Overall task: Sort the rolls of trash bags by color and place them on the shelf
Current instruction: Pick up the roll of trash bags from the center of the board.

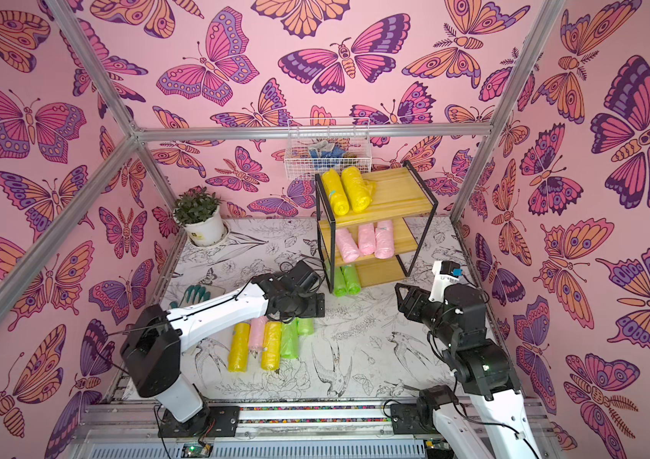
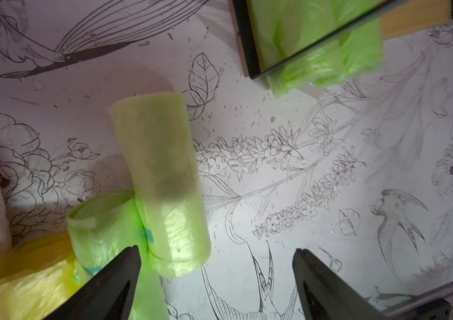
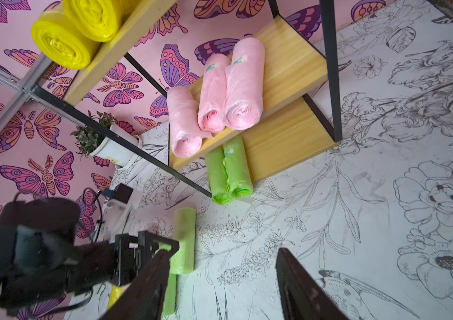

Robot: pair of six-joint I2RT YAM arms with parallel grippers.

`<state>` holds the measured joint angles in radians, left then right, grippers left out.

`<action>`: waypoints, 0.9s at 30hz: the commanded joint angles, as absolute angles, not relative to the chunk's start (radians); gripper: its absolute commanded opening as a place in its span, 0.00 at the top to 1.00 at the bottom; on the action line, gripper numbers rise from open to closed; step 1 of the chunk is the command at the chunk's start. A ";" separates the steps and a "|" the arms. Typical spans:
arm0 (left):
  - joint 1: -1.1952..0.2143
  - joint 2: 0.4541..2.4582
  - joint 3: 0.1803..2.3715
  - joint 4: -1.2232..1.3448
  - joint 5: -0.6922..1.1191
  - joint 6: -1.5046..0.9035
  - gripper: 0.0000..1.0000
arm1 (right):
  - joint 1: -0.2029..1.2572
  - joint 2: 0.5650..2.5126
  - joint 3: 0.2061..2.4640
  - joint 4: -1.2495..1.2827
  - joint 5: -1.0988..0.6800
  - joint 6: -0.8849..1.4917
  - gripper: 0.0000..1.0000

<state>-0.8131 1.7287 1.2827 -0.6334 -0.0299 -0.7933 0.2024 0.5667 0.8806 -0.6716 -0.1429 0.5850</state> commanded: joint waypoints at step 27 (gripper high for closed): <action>-0.703 2.084 1.452 -0.680 -0.021 -0.722 0.37 | 0.196 0.442 0.741 -0.801 -0.209 0.597 0.38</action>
<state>-0.7094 2.0506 1.4555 -0.6643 -0.0288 -0.7368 0.2024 0.4484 0.7448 -0.7906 -0.2016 0.5911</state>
